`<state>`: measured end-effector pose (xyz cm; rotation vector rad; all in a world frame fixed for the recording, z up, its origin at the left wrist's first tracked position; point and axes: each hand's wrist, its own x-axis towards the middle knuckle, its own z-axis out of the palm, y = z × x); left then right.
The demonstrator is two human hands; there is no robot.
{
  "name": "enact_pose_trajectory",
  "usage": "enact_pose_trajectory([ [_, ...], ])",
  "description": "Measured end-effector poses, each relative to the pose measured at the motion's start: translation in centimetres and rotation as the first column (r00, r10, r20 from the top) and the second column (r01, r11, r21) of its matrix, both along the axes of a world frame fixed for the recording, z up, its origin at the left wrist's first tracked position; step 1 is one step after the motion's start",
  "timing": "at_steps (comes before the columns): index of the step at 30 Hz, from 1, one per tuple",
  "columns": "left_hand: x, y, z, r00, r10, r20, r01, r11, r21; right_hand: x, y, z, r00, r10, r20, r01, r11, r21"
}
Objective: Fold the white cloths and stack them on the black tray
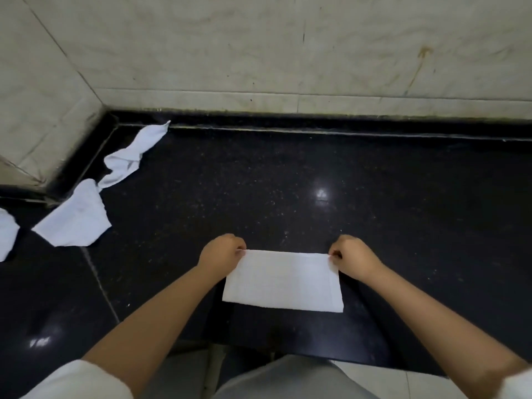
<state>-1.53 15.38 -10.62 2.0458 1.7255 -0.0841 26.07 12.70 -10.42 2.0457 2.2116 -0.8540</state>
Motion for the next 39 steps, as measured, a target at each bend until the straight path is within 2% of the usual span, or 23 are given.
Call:
enact_pose_trajectory([
  [5,0.1,-0.1,-1.2,0.999,0.01,-0.048,-0.007,0.999,0.046,-0.2,-0.6,-1.5,0.994,-0.088,-0.065,0.092,0.994,0.065],
  [11,-0.1,0.1,-1.6,0.998,0.049,-0.035,-0.048,0.998,0.029,-1.1,-1.2,-2.0,0.998,-0.045,-0.044,0.052,0.985,0.165],
  [17,-0.4,-0.1,-1.9,0.998,0.056,-0.02,-0.055,0.997,0.056,-2.0,-0.6,-1.9,0.991,0.081,0.105,-0.091,0.991,0.094],
  [22,-0.2,-0.3,-1.7,0.988,-0.063,-0.14,0.069,0.997,0.032,-1.6,0.7,-0.4,0.993,0.097,0.059,-0.098,0.995,0.008],
  [24,0.3,0.2,-0.5,0.976,-0.125,-0.179,0.143,0.985,0.096,-1.0,1.5,1.1,0.998,0.067,0.017,-0.069,0.994,0.082],
  [26,0.4,1.4,1.7,0.98,-0.164,-0.114,0.19,0.94,0.282,-0.4,2.5,3.3,0.999,0.019,-0.038,-0.008,0.963,0.268],
  [29,0.2,2.7,5.4,0.979,-0.202,-0.032,0.185,0.809,0.558,0.7,3.2,6.4,0.992,-0.018,-0.129,0.091,0.801,0.592],
  [31,0.2,2.7,6.7,0.974,-0.228,0.02,0.158,0.734,0.661,1.3,2.8,6.6,0.985,0.015,-0.172,0.107,0.731,0.674],
  [32,0.1,2.4,6.3,0.971,-0.238,0.023,0.162,0.729,0.665,1.5,2.4,5.9,0.985,0.033,-0.168,0.093,0.72,0.688],
  [34,-0.1,1.2,3.7,0.961,-0.276,-0.027,0.237,0.767,0.596,1.5,0.9,3.4,0.994,0.047,-0.097,0.027,0.76,0.65],
  [37,-0.6,-1.8,-1.5,0.937,-0.334,-0.105,0.349,0.862,0.369,0.7,-2.4,-1.4,0.993,0.041,0.115,-0.092,0.872,0.482],
  [39,-1.0,-3.4,-3.2,0.939,-0.324,-0.115,0.343,0.901,0.264,0.2,-4.2,-3.4,0.986,0.054,0.16,-0.108,0.929,0.353],
])
